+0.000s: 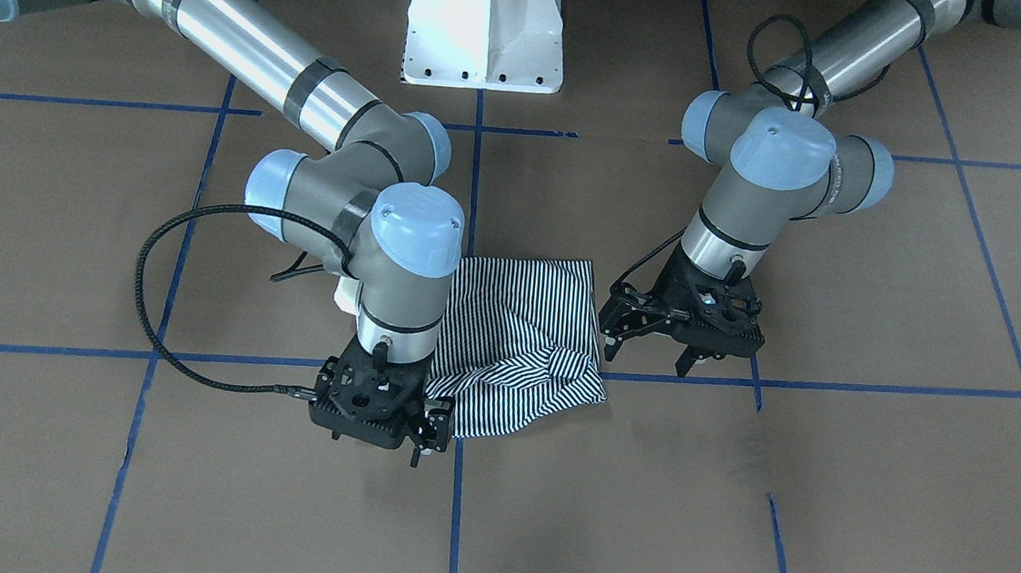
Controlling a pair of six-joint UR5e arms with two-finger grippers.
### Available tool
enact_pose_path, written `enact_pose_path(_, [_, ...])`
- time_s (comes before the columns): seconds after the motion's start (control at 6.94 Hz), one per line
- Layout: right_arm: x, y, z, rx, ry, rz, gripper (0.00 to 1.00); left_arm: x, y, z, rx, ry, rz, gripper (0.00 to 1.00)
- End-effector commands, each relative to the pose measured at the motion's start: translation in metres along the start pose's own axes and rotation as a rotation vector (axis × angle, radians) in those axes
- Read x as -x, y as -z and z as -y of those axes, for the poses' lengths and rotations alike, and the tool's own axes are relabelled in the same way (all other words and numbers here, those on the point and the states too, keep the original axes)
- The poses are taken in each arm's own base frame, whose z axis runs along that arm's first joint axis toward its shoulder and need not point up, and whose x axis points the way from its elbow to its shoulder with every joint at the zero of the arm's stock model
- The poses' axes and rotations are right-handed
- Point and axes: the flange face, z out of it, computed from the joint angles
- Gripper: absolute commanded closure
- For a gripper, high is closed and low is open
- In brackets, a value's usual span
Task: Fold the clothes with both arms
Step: 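Raise the left gripper away while the right gripper presses the folded shirt, then move the right gripper to the shirt's far corner while the left withdraws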
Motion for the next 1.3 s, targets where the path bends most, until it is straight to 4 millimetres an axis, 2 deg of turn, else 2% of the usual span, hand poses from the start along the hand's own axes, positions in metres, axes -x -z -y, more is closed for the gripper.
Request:
enact_pose_path(0.0, [-0.006, 0.027, 0.038, 0.043, -0.012, 0.054, 0.00, -0.022, -0.013, -0.014, 0.027, -0.005, 0.025, 0.00])
enact_pose_path(0.14, [-0.014, 0.029, 0.034, 0.041, -0.010, 0.063, 0.00, -0.055, -0.023, -0.030, 0.023, 0.010, 0.063, 0.00])
enact_pose_path(0.29, [-0.028, 0.028, 0.030, 0.039, -0.008, 0.069, 0.00, -0.067, -0.033, -0.051, 0.036, 0.006, 0.067, 0.00])
enact_pose_path(0.43, [-0.032, 0.026, 0.029, 0.040, -0.008, 0.067, 0.00, -0.077, -0.042, -0.059, 0.033, 0.031, 0.078, 0.00])
enact_pose_path(1.01, [-0.033, 0.025, 0.029, 0.040, -0.008, 0.067, 0.00, -0.084, -0.071, -0.050, 0.033, 0.036, 0.129, 0.00])
enact_pose_path(1.15, [-0.033, 0.025, 0.029, 0.039, -0.008, 0.069, 0.00, -0.079, -0.077, -0.046, 0.033, 0.035, 0.146, 0.00])
